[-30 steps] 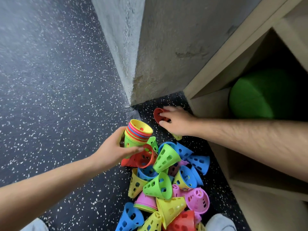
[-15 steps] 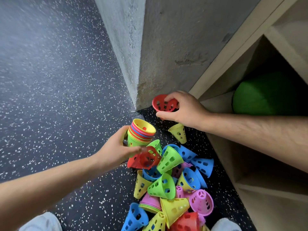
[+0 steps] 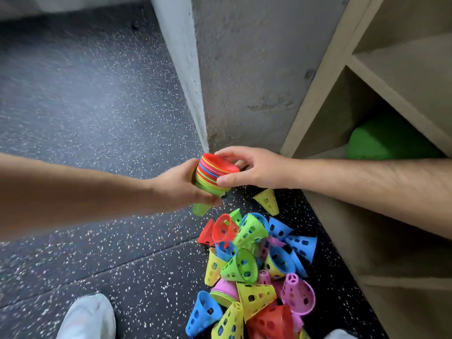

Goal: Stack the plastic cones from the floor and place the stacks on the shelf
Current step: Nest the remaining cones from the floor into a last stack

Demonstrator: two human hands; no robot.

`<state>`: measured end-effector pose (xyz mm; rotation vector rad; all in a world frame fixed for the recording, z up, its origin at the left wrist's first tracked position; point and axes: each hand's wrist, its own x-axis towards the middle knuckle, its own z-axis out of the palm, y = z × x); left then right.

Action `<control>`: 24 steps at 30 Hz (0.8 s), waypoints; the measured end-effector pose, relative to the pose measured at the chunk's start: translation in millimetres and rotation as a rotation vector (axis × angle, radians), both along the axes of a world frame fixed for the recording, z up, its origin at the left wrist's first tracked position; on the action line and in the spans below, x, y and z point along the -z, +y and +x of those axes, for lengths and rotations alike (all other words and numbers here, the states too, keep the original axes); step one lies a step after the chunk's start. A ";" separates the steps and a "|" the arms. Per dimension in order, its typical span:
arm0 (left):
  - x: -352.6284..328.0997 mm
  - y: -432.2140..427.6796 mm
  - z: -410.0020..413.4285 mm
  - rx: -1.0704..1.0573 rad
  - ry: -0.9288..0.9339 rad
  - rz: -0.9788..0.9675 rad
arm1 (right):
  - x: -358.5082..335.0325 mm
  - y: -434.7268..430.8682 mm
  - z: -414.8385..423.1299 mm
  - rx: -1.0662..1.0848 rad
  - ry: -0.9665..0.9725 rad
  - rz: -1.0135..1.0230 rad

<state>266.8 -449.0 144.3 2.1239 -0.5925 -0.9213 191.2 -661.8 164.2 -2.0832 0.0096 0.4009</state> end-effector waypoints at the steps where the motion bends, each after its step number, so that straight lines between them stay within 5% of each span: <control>1: 1.5 -0.9 -4.7 -0.032 -0.013 -0.009 | -0.8 -1.6 2.4 -0.014 0.002 -0.004; 9: 29.2 -1.1 -35.3 -0.098 -0.041 -0.133 | 31.8 -11.0 -3.3 -0.058 0.160 0.055; 12: 31.0 -1.9 -35.3 -0.092 -0.043 -0.087 | 55.8 -28.5 -3.6 0.136 0.191 0.082; 17: 36.2 -7.1 -22.3 -0.128 -0.033 -0.077 | 101.0 -78.1 -9.4 -0.006 0.137 -0.631; 24: 50.2 -19.7 -17.3 -0.099 0.018 -0.101 | 132.5 -85.2 -15.1 -0.141 0.216 -0.835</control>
